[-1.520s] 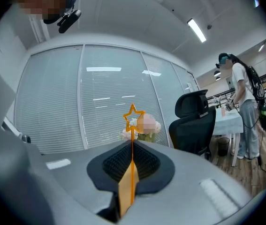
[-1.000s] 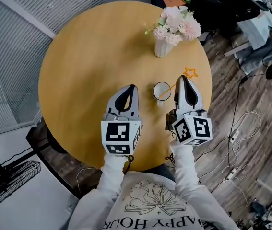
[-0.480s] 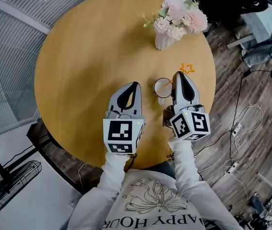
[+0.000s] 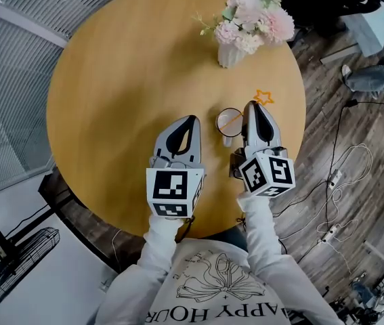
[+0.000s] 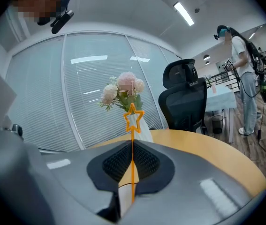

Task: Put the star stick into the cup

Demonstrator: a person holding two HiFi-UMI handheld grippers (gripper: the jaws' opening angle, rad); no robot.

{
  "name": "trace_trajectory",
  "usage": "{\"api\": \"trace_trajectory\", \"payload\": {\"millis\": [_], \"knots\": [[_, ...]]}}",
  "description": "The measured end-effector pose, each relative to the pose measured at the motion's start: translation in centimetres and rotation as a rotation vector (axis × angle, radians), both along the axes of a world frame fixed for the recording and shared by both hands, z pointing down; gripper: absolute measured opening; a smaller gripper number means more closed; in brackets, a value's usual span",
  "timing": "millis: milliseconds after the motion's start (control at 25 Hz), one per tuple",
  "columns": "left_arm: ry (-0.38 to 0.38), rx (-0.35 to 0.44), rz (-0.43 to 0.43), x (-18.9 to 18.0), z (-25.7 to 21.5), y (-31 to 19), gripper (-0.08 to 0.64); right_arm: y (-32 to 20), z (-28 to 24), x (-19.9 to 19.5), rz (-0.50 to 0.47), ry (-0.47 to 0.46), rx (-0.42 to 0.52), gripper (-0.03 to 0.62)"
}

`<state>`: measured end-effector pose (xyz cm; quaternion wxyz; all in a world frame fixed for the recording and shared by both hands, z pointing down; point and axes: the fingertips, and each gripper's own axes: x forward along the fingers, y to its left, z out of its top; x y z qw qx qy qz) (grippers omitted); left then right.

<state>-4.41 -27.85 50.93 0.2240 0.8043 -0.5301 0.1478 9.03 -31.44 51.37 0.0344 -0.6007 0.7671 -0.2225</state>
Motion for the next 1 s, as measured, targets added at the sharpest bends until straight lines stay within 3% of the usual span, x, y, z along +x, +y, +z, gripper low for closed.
{"api": "trace_trajectory", "payload": {"millis": [1000], "knots": [[0.008,-0.007,0.033,2.0,0.3,0.8,0.006,0.9,2.6,4.4,0.136,0.031,-0.092,0.037]]}}
